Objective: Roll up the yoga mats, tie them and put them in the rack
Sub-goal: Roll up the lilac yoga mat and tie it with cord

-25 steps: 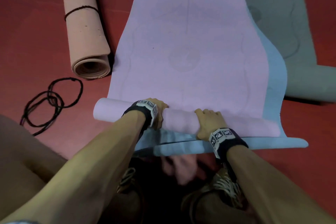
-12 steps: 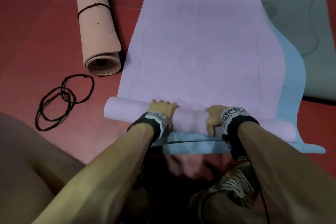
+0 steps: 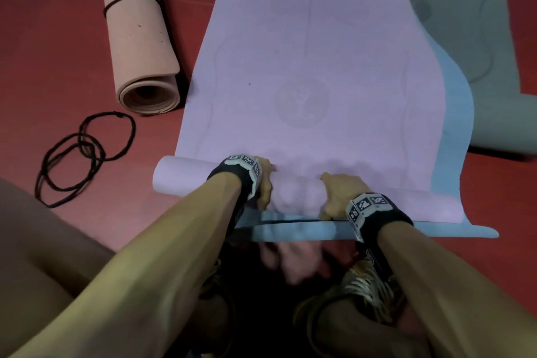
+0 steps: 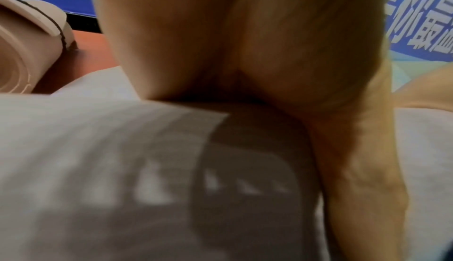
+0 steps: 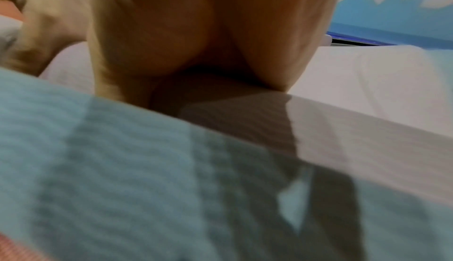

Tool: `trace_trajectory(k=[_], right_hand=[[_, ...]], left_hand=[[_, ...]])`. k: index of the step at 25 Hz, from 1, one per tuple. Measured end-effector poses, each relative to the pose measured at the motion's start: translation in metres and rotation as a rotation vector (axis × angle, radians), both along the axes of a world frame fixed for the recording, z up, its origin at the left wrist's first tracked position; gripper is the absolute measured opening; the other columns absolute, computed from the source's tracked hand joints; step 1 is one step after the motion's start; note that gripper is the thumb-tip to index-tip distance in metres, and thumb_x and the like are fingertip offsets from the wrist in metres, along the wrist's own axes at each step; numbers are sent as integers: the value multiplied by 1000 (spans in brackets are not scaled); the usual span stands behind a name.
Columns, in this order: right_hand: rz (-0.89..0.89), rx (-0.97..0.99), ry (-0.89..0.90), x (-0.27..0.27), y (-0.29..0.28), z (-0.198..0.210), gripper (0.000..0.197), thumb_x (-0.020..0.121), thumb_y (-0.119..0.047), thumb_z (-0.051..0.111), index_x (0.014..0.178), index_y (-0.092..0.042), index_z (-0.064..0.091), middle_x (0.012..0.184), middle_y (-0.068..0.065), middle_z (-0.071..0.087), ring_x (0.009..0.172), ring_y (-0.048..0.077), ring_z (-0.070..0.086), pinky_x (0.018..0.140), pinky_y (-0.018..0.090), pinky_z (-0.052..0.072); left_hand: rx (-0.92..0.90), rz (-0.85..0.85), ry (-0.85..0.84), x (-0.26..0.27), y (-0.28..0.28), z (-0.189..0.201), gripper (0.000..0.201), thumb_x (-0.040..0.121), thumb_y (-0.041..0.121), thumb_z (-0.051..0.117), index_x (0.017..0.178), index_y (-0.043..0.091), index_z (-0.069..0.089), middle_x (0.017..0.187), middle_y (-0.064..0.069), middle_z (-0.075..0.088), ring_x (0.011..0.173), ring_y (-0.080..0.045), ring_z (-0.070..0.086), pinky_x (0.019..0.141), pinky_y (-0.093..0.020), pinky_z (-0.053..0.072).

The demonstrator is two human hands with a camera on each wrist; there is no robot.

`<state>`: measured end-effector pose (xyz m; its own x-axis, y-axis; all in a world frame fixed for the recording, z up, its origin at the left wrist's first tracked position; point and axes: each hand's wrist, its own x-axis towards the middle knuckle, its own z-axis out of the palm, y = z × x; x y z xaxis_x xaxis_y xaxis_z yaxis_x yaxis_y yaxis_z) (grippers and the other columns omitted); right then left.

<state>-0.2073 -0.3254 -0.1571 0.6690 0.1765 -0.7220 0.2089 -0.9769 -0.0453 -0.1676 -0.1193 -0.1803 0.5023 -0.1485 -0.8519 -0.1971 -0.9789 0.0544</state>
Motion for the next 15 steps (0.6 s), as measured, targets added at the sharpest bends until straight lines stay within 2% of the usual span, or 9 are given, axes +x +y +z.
trace_trajectory(k=[2, 3, 5, 6, 7, 8, 11, 13, 15], right_hand=[[-28, -18, 65, 6, 1, 0, 102, 58, -38, 82, 149, -28, 35, 126, 4, 62, 111, 29, 62, 91, 33, 53], [-28, -20, 88, 10, 3, -1, 104, 53, -36, 83, 147, -29, 38, 127, 4, 61, 112, 29, 62, 90, 33, 53], [-24, -14, 133, 20, 6, -1, 105, 43, -35, 85, 141, -28, 47, 129, 3, 61, 113, 26, 61, 87, 31, 53], [-26, -12, 162, 26, 6, -2, 104, 40, -34, 86, 138, -26, 51, 129, 3, 61, 113, 26, 61, 86, 30, 53], [-39, -12, 196, 33, 7, -2, 102, 39, -32, 87, 135, -23, 55, 130, 4, 62, 113, 26, 60, 85, 30, 53], [-55, -10, 231, 38, 7, -1, 99, 39, -30, 89, 132, -20, 58, 129, 6, 62, 112, 27, 61, 86, 30, 53], [-63, -1, 278, 44, 8, -4, 94, 35, -30, 89, 124, -16, 64, 126, 7, 65, 108, 26, 62, 90, 32, 54], [-75, 20, 239, 37, 4, -7, 101, 40, -32, 89, 135, -19, 56, 132, 6, 61, 116, 26, 59, 91, 27, 49], [-116, 66, 169, 24, -1, -5, 102, 48, -30, 88, 141, -26, 46, 132, 4, 60, 116, 25, 59, 91, 29, 48]], left_hand=[[-72, 12, -1, -7, -1, 4, 48, 45, 28, 93, 84, 27, 65, 58, 11, 62, 61, -11, 63, 63, -26, 56], [-72, 2, -25, -10, 1, 7, 55, 46, 30, 92, 93, 28, 64, 63, 10, 64, 67, -13, 66, 63, -25, 55], [-67, -11, -135, -19, 4, 9, 76, 49, 37, 90, 117, 33, 57, 96, 6, 69, 96, -18, 66, 81, -29, 52], [-84, -35, -209, -25, 5, 7, 89, 50, 41, 89, 129, 34, 49, 116, 2, 64, 110, -22, 59, 91, -33, 46], [-101, -61, -280, -32, 7, 6, 99, 52, 45, 88, 138, 32, 42, 128, -1, 56, 119, -24, 53, 97, -37, 40], [-106, -96, -337, -39, 8, 5, 103, 55, 48, 86, 142, 29, 36, 133, -3, 51, 123, -26, 49, 100, -40, 37], [-74, -123, -409, -46, 8, 6, 100, 62, 49, 83, 144, 24, 32, 133, -5, 52, 121, -27, 50, 100, -41, 36], [-64, -115, -342, -39, 4, 8, 99, 60, 46, 84, 144, 28, 35, 129, -3, 57, 118, -26, 56, 97, -37, 39], [-27, -106, -297, -28, -2, 7, 86, 56, 45, 83, 134, 37, 47, 109, 3, 66, 99, -21, 65, 82, -30, 46]])
